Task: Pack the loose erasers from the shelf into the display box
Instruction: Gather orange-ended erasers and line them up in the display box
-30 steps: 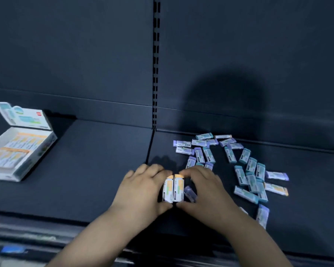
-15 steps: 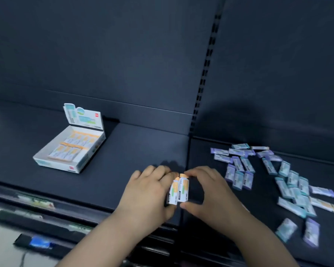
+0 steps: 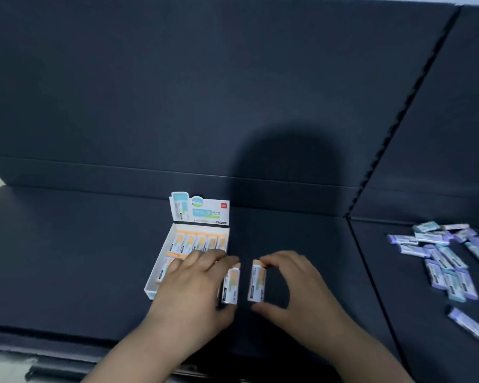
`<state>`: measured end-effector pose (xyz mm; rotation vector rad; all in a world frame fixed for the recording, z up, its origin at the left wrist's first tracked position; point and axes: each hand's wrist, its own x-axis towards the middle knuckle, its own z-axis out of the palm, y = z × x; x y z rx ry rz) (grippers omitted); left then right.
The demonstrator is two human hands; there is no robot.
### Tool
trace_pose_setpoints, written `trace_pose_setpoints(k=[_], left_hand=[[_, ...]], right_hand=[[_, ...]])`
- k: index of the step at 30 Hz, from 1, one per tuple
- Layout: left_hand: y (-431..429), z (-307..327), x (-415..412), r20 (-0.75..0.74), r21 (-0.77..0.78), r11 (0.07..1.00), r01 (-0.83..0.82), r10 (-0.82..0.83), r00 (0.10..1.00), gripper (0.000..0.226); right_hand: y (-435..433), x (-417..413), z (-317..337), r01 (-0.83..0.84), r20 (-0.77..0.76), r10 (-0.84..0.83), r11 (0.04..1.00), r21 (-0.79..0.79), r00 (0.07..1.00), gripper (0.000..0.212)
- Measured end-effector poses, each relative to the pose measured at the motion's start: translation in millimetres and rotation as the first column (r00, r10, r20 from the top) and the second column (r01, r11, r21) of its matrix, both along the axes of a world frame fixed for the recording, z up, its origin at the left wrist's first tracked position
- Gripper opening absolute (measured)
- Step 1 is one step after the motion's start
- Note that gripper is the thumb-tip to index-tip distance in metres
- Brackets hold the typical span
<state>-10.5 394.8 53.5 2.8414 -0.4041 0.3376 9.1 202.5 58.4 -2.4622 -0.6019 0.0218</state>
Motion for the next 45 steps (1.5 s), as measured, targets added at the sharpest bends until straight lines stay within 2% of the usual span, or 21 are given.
trace_pose_setpoints(k=[7, 10, 14, 18, 22, 25, 31, 37, 45], left_hand=[[26.7, -0.2, 15.6, -0.020, 0.051, 0.988, -0.148, 0.150, 0.989, 0.063], [38.6, 1.3, 16.5, -0.076, 0.095, 0.972, -0.214, 0.221, 0.972, 0.064], [41.0, 8.3, 18.4, -0.176, 0.101, 0.971, -0.215, 0.230, 0.957, 0.066], [43.8, 4.5, 25.7, -0.184, 0.064, 0.987, -0.148, 0.158, 0.970, 0.070], [63.5, 0.6, 35.6, -0.199, 0.072, 0.995, -0.076, 0.089, 0.976, 0.071], [77.4, -2.0, 44.5, -0.189, 0.047, 0.999, -0.022, 0.031, 0.982, 0.070], [75.9, -12.8, 54.0, -0.211, 0.010, 0.990, 0.143, -0.138, 0.968, 0.064], [74.8, -21.9, 63.0, -0.258, 0.081, 0.979, 0.188, -0.162, 0.953, 0.062], [63.7, -24.5, 66.7, -0.321, 0.150, 0.966, 0.211, -0.155, 0.935, 0.067]], right_hand=[[8.5, 14.9, -9.5, -0.012, -0.037, 0.013, 1.000, 0.025, 0.999, 0.057], [12.1, 19.4, -10.2, -0.026, -0.023, 0.027, 0.999, 0.024, 0.999, 0.057], [21.5, 21.6, -3.6, -0.028, -0.004, 0.028, 0.999, 0.015, 1.000, 0.057], [41.7, 26.4, 1.9, -0.035, -0.009, 0.035, 0.999, -0.014, 0.999, 0.058], [69.0, 32.7, 1.8, -0.025, -0.003, 0.025, 0.988, -0.149, 1.000, 0.064], [85.2, 35.6, 1.2, 0.023, -0.001, -0.024, 0.969, -0.245, 1.000, 0.061], [107.0, 42.7, 2.7, 0.075, -0.075, -0.134, 0.848, -0.524, 0.988, 0.058], [118.0, 40.8, -8.3, 0.116, -0.098, -0.213, 0.800, -0.589, 0.972, 0.052], [119.0, 38.1, -12.9, 0.184, -0.012, -0.237, 0.785, -0.591, 0.971, 0.048]])
